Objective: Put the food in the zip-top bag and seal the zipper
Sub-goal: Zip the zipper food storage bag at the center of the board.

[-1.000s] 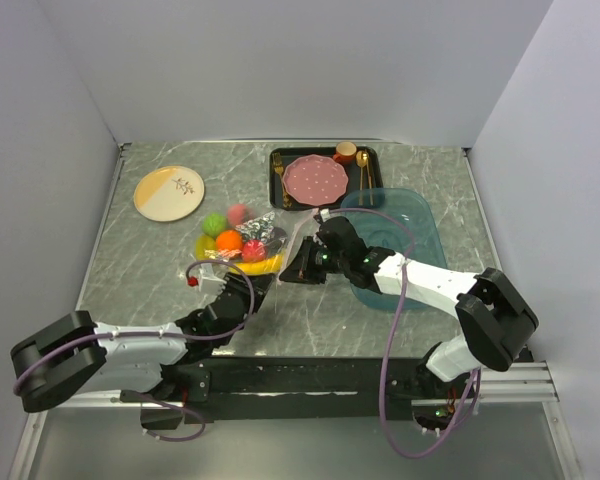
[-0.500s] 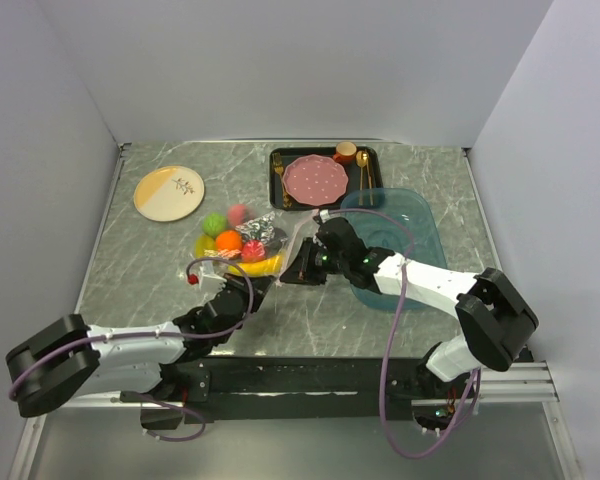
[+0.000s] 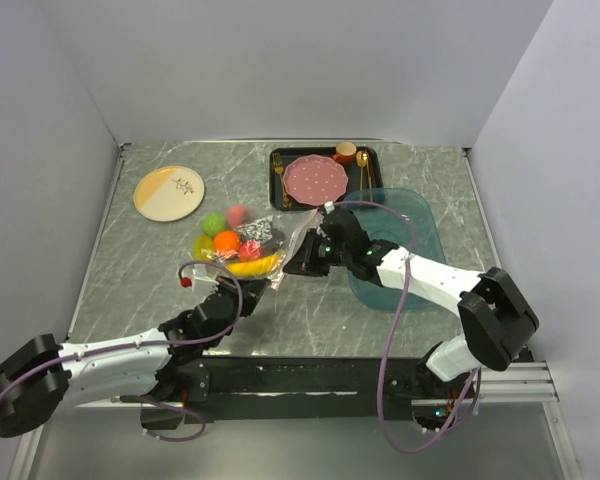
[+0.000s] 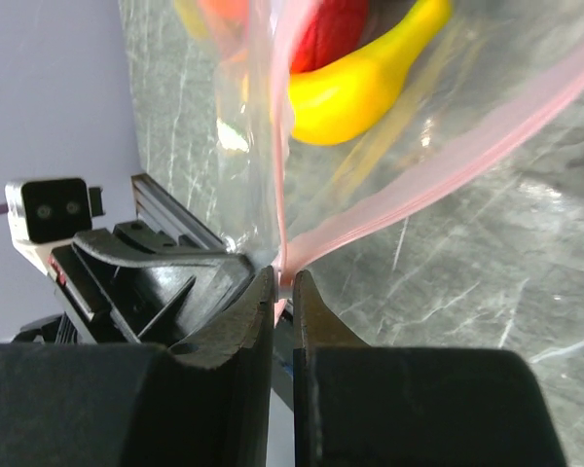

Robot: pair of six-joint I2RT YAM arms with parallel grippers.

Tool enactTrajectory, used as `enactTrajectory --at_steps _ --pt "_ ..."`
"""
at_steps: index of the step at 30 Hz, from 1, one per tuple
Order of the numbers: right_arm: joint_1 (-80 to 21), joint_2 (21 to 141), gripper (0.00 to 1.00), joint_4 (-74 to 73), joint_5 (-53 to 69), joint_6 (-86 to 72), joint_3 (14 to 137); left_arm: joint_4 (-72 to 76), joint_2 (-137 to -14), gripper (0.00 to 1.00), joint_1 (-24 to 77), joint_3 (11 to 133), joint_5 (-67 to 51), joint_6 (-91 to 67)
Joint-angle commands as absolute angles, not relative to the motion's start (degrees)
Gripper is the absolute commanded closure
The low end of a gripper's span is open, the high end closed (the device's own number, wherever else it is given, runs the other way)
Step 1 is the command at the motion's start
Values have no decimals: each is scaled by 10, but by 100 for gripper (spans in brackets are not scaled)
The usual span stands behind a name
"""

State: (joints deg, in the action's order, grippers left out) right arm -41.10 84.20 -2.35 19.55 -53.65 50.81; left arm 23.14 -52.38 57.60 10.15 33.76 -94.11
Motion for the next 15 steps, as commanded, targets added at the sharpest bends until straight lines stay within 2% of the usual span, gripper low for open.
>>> enactTrajectory --at_steps 1,8,15 --pt "-370 836 95 -23 165 -519 526 174 -498 99 573 85 349 -947" --pt "-351 839 95 -30 170 -505 531 149 -469 99 574 82 338 -941" --pt "-311 847 95 -40 178 -489 538 60 -390 99 573 80 340 -960"
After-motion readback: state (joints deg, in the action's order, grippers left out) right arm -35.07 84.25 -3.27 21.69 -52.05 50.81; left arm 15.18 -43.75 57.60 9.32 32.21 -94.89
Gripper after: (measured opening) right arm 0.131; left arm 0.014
